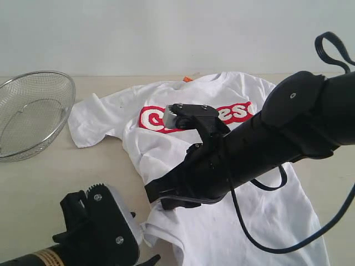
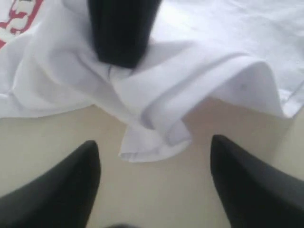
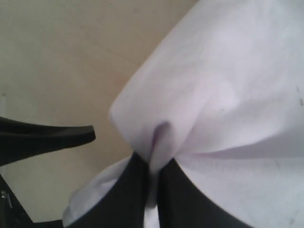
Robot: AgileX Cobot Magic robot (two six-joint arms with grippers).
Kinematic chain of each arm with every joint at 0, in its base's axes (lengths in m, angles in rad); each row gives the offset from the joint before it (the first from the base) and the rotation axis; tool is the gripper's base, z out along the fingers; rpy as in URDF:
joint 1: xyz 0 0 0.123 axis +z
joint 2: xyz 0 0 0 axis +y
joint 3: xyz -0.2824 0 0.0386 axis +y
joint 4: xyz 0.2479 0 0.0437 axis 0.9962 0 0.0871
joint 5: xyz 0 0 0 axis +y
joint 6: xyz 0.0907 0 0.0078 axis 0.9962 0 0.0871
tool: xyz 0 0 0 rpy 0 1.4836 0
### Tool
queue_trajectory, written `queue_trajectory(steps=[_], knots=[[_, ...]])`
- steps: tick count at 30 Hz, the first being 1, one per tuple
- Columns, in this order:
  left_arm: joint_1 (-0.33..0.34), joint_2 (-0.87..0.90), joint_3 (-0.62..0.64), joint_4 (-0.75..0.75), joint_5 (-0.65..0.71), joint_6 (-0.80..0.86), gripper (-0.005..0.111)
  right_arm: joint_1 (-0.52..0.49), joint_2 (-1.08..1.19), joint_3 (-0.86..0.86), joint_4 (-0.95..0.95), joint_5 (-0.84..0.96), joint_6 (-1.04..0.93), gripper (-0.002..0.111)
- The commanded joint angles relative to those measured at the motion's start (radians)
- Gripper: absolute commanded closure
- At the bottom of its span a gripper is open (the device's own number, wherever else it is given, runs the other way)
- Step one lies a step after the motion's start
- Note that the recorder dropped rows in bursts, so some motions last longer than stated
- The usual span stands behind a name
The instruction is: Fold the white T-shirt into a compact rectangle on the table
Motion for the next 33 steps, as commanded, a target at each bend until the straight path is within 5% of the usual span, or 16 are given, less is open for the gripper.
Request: queue_trajectory(steps=[1,24,27,33], knots=[[-0.007,0.027,-0.004,0.008,0.0,-0.028,0.044,0.001,-0.011,0.002,0.003,-0.002,-0.011,0.108],[0.037,0.256,-0.077,0.189,-0.182,-0.056,0.045,0.001,-0.011,0.002,0.008,0.004,-0.009,0.108],[0.065,0.256,-0.1,0.189,-0.153,-0.056,0.056,0.001,-0.011,0.002,0.008,0.004,-0.007,0.108],[0.109,0.261,-0.107,0.192,-0.106,-0.05,0.095,0.001,-0.011,0.002,0.008,0.008,-0.012,0.108]])
